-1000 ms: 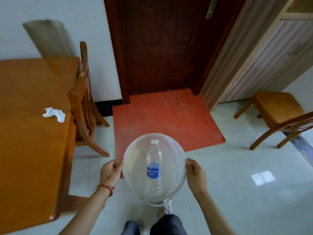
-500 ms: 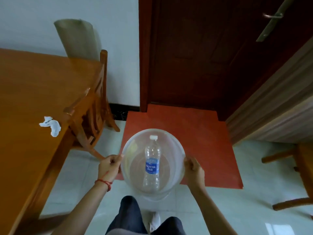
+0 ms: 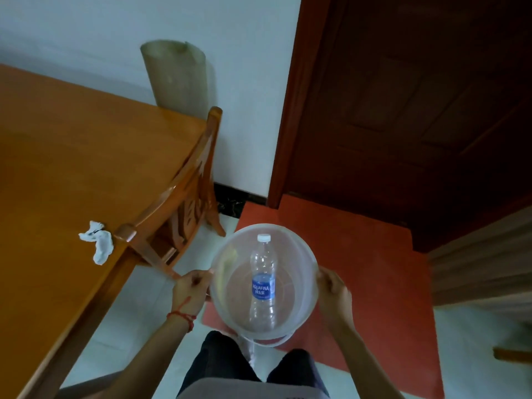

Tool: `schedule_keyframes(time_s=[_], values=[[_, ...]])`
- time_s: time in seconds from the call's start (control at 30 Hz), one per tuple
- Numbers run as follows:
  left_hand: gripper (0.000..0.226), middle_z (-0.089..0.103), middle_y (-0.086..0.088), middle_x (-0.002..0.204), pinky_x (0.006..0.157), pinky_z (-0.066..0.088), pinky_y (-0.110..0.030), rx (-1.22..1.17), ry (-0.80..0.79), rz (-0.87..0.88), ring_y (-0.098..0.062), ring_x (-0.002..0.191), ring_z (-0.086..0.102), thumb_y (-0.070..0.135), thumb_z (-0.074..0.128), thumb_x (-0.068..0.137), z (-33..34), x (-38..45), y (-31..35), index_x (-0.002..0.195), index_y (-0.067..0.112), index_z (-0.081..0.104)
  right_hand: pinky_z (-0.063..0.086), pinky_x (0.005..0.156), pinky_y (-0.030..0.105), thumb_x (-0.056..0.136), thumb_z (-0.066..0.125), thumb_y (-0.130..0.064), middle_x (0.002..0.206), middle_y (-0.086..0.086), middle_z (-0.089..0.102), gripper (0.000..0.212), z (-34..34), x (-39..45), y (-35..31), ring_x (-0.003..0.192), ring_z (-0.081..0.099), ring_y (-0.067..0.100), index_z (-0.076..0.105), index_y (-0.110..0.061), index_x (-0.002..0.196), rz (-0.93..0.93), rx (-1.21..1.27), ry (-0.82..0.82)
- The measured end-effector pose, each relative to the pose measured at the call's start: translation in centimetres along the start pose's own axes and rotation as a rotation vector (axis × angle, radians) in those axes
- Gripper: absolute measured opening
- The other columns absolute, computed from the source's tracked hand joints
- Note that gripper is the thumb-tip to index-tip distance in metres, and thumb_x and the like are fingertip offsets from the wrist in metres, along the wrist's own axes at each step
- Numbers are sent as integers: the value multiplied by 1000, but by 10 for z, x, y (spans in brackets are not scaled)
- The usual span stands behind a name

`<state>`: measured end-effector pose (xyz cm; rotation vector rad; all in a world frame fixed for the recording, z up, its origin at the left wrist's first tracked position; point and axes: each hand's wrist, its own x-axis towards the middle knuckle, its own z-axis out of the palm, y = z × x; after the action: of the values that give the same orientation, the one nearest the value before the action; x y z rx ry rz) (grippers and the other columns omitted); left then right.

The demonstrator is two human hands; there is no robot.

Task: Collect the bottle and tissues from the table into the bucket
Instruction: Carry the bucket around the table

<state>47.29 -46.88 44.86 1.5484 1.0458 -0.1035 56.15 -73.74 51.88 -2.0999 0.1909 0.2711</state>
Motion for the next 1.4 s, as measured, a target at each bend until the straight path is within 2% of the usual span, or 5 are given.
schedule_keyframes(time_s=[0.03, 0.13, 0.53, 0.97, 1.4], values=[[52, 69, -22, 82, 63, 60, -42, 6, -2, -72, -30, 68, 65, 38, 85, 56, -1, 8, -7, 81, -3, 66, 40, 63, 17, 90, 47, -12, 83, -16, 58, 23, 1, 8, -4, 76, 54, 5, 60, -30, 89, -7, -2, -13], [20, 66, -20, 73, 65, 58, -39, -35, 59, 43, -33, 66, 63, 20, 64, 83, 6, -16, 38, 73, 3, 65, 39, 70, 28, 92, 46, -17, 87, -13, 59, 21, 4, 28, -10, 83, 55, 12, 64, -24, 100, -15, -35, -83], [26, 63, -4, 67, 61, 55, -31, -146, 416, -28, -13, 55, 62, 24, 53, 89, 26, -53, 45, 64, 19, 60, 50, 87, 38, 93, 46, -26, 105, -1, 67, 25, 28, 118, -39, 94, 63, 20, 60, -24, 112, -236, -266, -504], [32, 67, -17, 77, 70, 58, -42, -474, 833, -215, -27, 64, 63, 28, 56, 87, 39, -125, -5, 81, -1, 68, 42, 78, 27, 92, 49, -16, 107, 10, 69, 26, 88, 110, -65, 92, 59, 18, 62, -10, 113, -497, -336, -904], [30, 65, -11, 69, 68, 58, -41, -530, 980, -264, -26, 62, 63, 28, 57, 87, -24, -145, -43, 74, 3, 67, 44, 80, 29, 91, 50, -15, 105, 11, 67, 24, 165, 52, -90, 95, 60, 22, 62, -9, 111, -562, -332, -1038]])
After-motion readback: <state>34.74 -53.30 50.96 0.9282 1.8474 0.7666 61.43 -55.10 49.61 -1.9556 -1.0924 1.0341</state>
